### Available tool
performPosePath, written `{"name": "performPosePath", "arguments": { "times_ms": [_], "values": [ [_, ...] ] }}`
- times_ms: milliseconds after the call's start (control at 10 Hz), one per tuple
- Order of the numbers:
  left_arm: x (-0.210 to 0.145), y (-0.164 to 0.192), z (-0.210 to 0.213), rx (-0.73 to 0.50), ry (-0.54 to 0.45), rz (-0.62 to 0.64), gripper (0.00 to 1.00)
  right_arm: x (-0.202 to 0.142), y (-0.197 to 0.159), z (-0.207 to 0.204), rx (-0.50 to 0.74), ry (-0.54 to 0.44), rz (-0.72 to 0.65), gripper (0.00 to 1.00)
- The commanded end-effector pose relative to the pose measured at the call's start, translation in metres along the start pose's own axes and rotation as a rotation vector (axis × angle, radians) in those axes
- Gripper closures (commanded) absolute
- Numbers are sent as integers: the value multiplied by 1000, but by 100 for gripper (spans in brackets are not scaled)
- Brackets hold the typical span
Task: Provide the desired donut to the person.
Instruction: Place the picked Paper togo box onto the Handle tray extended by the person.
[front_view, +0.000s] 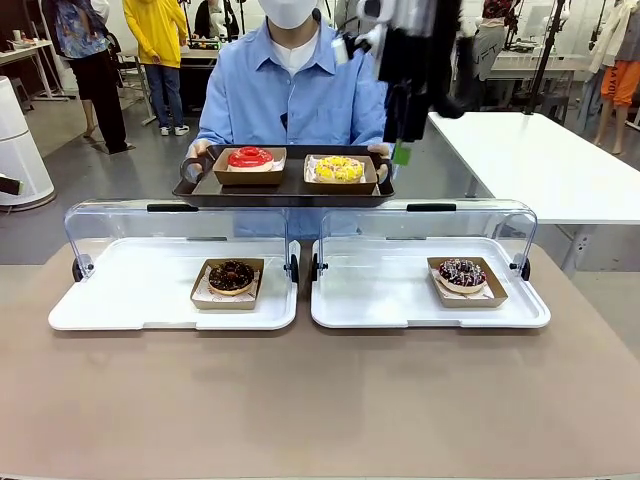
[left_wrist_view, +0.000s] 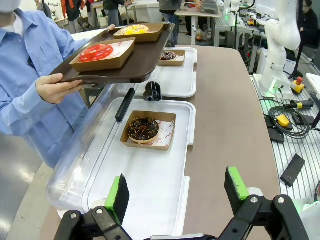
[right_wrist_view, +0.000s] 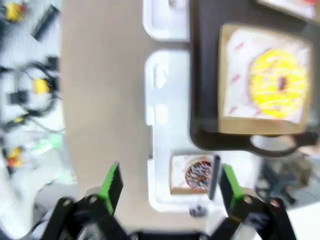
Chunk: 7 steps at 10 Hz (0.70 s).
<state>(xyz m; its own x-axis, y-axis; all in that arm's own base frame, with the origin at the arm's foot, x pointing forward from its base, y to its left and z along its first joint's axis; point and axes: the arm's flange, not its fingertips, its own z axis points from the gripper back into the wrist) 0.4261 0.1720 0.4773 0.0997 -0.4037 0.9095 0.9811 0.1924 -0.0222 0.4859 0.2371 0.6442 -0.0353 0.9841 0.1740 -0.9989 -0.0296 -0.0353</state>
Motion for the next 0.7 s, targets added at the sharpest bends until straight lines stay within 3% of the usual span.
{"name": "performPosePath", "arguments": {
  "times_ms": [0, 300, 600],
  "values": [
    [1, -1, 0, 16, 2, 3, 0, -75, 45, 5, -14, -240, 18, 0],
    [1, -1, 0, 16, 2, 3, 0, -143, 81, 5, -62, -277, -47, 0],
    [1, -1, 0, 16, 2, 3, 0, -181, 72, -25, -49, -305, -101, 0]
  ]
}}
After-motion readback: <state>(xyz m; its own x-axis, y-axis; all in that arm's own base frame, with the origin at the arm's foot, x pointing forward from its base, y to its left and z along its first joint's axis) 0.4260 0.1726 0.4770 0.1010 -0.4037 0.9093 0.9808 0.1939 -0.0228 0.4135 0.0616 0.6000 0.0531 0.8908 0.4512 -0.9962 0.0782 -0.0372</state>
